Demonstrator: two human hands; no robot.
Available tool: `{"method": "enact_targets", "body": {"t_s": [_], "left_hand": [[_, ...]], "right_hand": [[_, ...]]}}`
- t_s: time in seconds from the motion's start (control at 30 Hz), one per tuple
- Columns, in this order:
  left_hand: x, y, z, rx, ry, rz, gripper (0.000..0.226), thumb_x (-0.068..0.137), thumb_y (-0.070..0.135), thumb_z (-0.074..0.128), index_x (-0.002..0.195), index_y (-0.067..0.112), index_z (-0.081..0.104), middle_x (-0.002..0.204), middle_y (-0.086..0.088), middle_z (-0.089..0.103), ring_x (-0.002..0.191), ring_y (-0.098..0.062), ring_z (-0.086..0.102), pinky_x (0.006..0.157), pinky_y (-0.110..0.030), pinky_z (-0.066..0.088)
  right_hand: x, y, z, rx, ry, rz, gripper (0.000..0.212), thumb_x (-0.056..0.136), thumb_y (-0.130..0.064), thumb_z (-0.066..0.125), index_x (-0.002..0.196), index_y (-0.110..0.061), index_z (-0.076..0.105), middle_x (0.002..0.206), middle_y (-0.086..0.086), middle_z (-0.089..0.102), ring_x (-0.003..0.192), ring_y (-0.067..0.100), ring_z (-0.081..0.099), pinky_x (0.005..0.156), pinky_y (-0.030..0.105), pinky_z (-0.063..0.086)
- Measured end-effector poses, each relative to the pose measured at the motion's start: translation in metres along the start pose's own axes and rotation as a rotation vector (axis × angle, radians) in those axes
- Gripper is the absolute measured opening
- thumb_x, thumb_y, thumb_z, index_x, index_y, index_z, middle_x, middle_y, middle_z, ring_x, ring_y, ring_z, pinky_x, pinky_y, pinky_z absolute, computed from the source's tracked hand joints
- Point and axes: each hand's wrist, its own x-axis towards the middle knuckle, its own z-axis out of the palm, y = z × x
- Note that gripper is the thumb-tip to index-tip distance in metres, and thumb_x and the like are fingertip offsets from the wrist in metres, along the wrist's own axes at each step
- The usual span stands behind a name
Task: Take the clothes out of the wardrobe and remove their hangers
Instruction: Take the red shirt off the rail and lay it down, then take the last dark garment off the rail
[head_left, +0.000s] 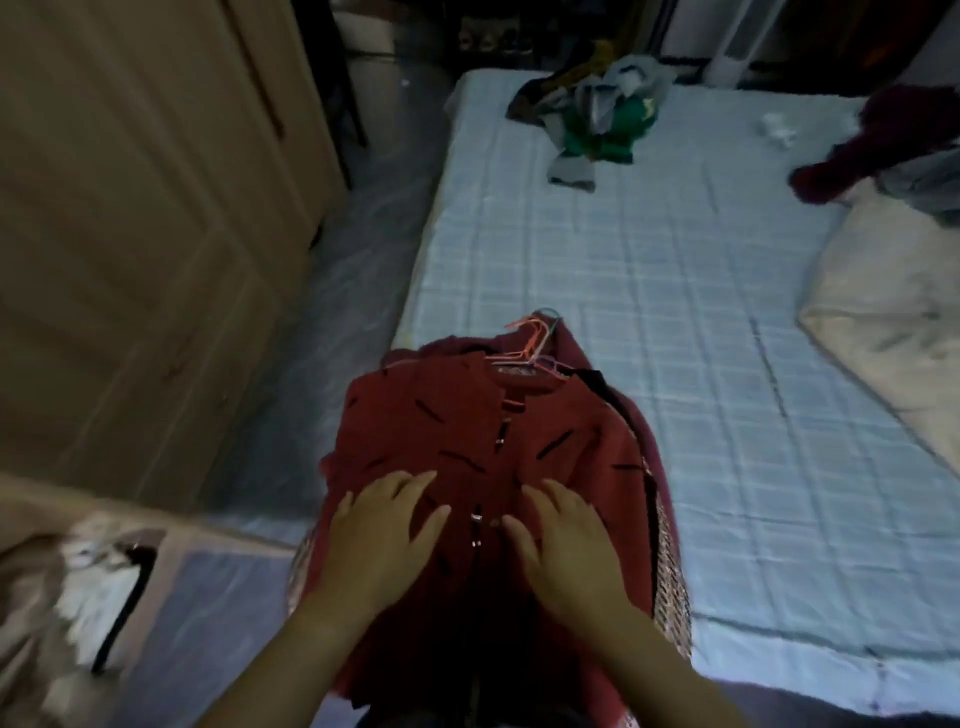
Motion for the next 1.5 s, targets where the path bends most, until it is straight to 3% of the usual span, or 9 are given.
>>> {"method": "enact_targets", "body": {"t_s": [0.13, 0.27, 0.43, 0.63, 0.8, 0.97, 1.23, 1.4, 1.5], "left_hand": [[-0.047, -0.01, 0.005, -0.158, 0.16, -0.218, 0.054, 0.087, 0.057, 0.032, 0.116, 0.024, 0.063, 0.115, 0.005, 0.065, 0.106, -0.018, 0.06, 0.091, -0.039, 0.048], [-0.095, -0.038, -0.006, -0.173, 0.303, -0.428, 0.053, 0.087, 0.056, 0.035, 0.116, 0.02, 0.063, 0.112, 0.0, 0.067, 0.102, -0.023, 0.063, 0.088, -0.04, 0.05], [-0.173, -0.084, -0.031, -0.092, 0.431, -0.673, 0.058, 0.086, 0.06, 0.033, 0.122, 0.023, 0.06, 0.119, 0.001, 0.064, 0.112, -0.024, 0.058, 0.093, -0.044, 0.047], [-0.271, -0.162, -0.078, -0.007, 0.603, -0.885, 0.059, 0.084, 0.059, 0.032, 0.118, 0.021, 0.061, 0.116, -0.005, 0.065, 0.104, -0.029, 0.061, 0.09, -0.047, 0.048], [-0.348, -0.255, -0.165, 0.163, 0.73, -0.94, 0.059, 0.082, 0.058, 0.033, 0.117, 0.021, 0.062, 0.117, -0.006, 0.064, 0.106, -0.032, 0.059, 0.092, -0.051, 0.045], [-0.41, -0.326, -0.283, 0.335, 0.836, -0.959, 0.063, 0.081, 0.062, 0.027, 0.122, 0.025, 0.057, 0.121, -0.005, 0.06, 0.108, -0.033, 0.056, 0.095, -0.048, 0.043], [-0.438, -0.418, -0.466, 0.462, 1.094, -0.796, 0.061, 0.085, 0.063, 0.023, 0.125, 0.028, 0.052, 0.119, -0.006, 0.059, 0.107, -0.031, 0.055, 0.088, -0.045, 0.046], [-0.43, -0.483, -0.572, 0.435, 1.218, -0.699, 0.064, 0.082, 0.065, 0.024, 0.126, 0.029, 0.051, 0.124, -0.006, 0.057, 0.112, -0.028, 0.053, 0.092, -0.044, 0.045], [-0.419, -0.519, -0.641, 0.457, 1.3, -0.627, 0.065, 0.08, 0.066, 0.024, 0.123, 0.028, 0.054, 0.124, -0.005, 0.056, 0.115, -0.026, 0.052, 0.095, -0.036, 0.043]], "right_hand": [[0.0, -0.018, 0.014, 0.017, -0.172, -0.221, 0.054, 0.086, -0.054, 0.035, 0.113, -0.017, 0.064, 0.118, 0.01, 0.062, 0.106, 0.028, 0.06, 0.091, 0.043, 0.048], [0.013, -0.065, 0.026, 0.014, -0.278, -0.513, 0.051, 0.086, -0.049, 0.04, 0.111, -0.013, 0.065, 0.115, 0.017, 0.063, 0.102, 0.035, 0.06, 0.086, 0.045, 0.052], [0.001, -0.159, 0.04, 0.003, -0.341, -0.835, 0.047, 0.085, -0.044, 0.041, 0.107, -0.009, 0.064, 0.108, 0.017, 0.064, 0.096, 0.035, 0.062, 0.084, 0.042, 0.053], [-0.051, -0.304, 0.07, 0.074, -0.313, -1.137, 0.054, 0.088, -0.052, 0.036, 0.107, -0.011, 0.066, 0.109, 0.013, 0.065, 0.093, 0.031, 0.065, 0.076, 0.038, 0.054], [-0.094, -0.466, 0.077, 0.211, -0.187, -1.329, 0.055, 0.09, -0.052, 0.034, 0.108, -0.011, 0.065, 0.112, 0.009, 0.065, 0.097, 0.026, 0.062, 0.078, 0.031, 0.052], [-0.11, -0.623, 0.051, 0.361, -0.057, -1.423, 0.058, 0.088, -0.05, 0.036, 0.115, -0.006, 0.061, 0.118, 0.015, 0.06, 0.105, 0.033, 0.059, 0.085, 0.037, 0.05], [-0.091, -0.831, -0.032, 0.504, 0.215, -1.564, 0.05, 0.094, -0.048, 0.039, 0.128, -0.013, 0.051, 0.13, 0.005, 0.051, 0.116, 0.021, 0.05, 0.088, 0.03, 0.044], [-0.06, -0.948, -0.085, 0.54, 0.368, -1.624, 0.049, 0.095, -0.047, 0.04, 0.132, -0.016, 0.049, 0.133, 0.002, 0.049, 0.113, 0.016, 0.05, 0.084, 0.026, 0.044], [-0.038, -1.018, -0.118, 0.526, 0.477, -1.649, 0.049, 0.095, -0.048, 0.04, 0.132, -0.017, 0.048, 0.134, 0.002, 0.049, 0.115, 0.015, 0.049, 0.086, 0.022, 0.039]]}}
